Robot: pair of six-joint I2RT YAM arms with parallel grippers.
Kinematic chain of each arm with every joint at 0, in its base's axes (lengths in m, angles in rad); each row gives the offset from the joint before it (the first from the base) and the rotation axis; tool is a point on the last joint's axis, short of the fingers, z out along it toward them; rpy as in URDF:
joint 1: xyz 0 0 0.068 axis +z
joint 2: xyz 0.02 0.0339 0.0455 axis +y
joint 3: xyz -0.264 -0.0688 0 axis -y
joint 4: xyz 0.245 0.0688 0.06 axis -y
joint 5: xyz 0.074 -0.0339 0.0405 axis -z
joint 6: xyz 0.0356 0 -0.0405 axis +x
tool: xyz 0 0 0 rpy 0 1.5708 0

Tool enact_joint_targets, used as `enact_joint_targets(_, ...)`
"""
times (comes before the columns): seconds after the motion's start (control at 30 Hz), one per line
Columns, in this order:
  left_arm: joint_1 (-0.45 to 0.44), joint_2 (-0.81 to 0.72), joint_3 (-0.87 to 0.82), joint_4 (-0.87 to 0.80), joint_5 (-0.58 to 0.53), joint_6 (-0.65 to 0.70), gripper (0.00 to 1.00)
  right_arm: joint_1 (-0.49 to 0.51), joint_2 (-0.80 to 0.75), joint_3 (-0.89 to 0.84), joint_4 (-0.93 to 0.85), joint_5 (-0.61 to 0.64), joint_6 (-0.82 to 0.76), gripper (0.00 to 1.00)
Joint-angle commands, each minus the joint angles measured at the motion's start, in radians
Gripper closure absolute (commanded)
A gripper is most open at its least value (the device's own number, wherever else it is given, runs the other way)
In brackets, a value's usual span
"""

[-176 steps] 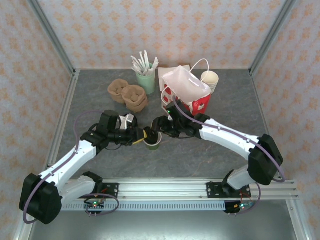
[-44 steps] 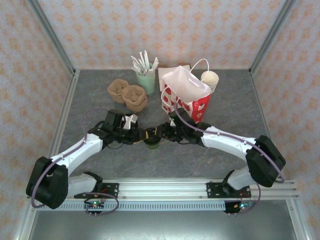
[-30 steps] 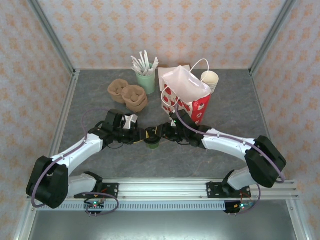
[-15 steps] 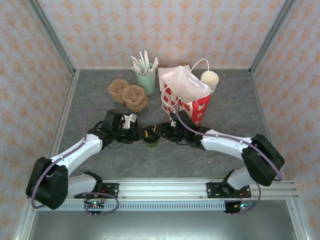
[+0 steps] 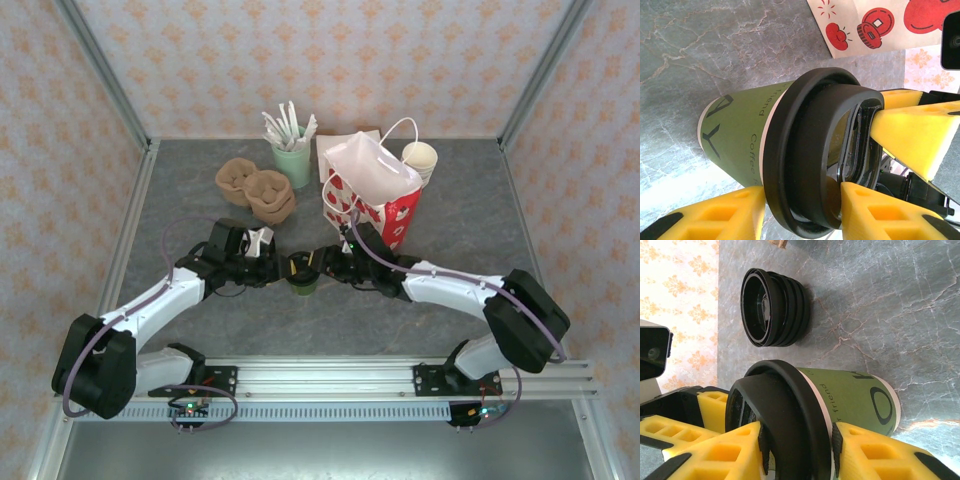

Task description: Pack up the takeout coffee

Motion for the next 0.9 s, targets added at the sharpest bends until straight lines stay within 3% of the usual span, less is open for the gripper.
enact_joint_targets(0.0,-0.01,0.032,-0.02,-0.083,-0.078,0.028,0.58,0.008,0.073,-0.069,-0.156,0.04,0.015,0.63)
enact_joint_targets(0.87,-0.01,0.008,0.078,-0.089,-0.039,0.008,0.54,0.008,0.069,0.15,-0.328,0.013,-0.082,0.52)
